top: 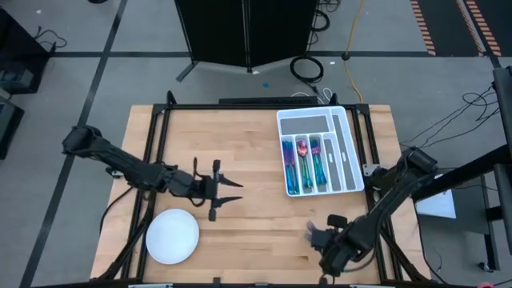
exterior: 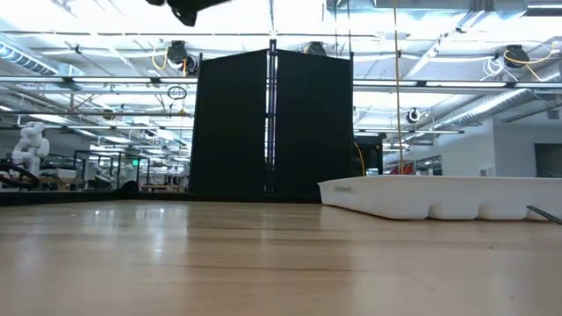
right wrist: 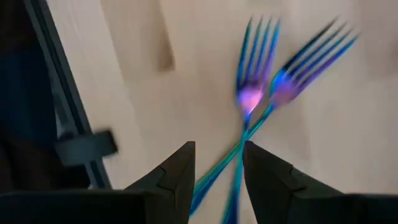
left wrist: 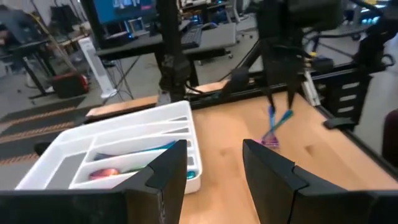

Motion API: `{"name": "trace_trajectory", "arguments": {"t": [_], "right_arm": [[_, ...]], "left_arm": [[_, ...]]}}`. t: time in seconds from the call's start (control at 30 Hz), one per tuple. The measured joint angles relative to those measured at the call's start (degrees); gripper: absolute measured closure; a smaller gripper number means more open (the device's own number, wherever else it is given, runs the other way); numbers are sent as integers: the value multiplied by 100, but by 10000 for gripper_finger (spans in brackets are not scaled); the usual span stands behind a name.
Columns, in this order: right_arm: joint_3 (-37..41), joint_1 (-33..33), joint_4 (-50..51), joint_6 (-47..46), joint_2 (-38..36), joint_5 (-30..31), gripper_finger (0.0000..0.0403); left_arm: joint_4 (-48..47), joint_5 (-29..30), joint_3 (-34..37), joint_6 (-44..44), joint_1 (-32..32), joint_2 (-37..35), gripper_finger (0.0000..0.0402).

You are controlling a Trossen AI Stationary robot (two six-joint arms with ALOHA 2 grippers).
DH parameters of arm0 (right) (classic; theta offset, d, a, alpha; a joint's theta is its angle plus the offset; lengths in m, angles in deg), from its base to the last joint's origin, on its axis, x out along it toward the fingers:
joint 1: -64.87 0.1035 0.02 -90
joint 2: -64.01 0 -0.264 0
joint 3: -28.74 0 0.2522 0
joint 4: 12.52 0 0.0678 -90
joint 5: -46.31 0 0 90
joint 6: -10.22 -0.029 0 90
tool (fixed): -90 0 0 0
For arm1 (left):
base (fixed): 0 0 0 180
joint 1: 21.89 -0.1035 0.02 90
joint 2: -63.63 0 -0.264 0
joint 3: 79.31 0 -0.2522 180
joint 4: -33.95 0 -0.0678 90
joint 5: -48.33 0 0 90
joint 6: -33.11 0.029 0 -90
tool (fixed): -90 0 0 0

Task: Sort silverware
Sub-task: Put the blue fork into the utensil organizer

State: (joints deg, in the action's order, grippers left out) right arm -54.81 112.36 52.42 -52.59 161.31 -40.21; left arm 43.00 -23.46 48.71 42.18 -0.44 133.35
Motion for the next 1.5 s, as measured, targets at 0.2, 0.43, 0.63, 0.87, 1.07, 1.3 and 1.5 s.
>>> {"name": "trace_trajectory", "arguments": {"t": [0.2,0.43,0.63,0.87,1.07,1.3,1.5], "right_arm": [[86,321,-14,-717,342,-202,283],[141,506,471,-880,354,71,295],[489,517,270,-860,355,-54,320],[751,550,-351,-817,353,-465,323],[751,550,-355,-768,353,-489,323],[751,550,-337,-704,353,-341,323],[1002,550,-648,-751,351,-194,323]], "left_arm": [[52,-326,-2,-278,-157,379,244],[65,-764,-2,-446,-140,495,244],[70,-793,-2,-554,-118,495,244],[70,-795,-4,-565,-118,495,244],[70,-795,-4,-570,-118,495,244],[70,-795,-4,-570,-118,495,244],[70,-795,-4,-570,-118,495,244]]}}
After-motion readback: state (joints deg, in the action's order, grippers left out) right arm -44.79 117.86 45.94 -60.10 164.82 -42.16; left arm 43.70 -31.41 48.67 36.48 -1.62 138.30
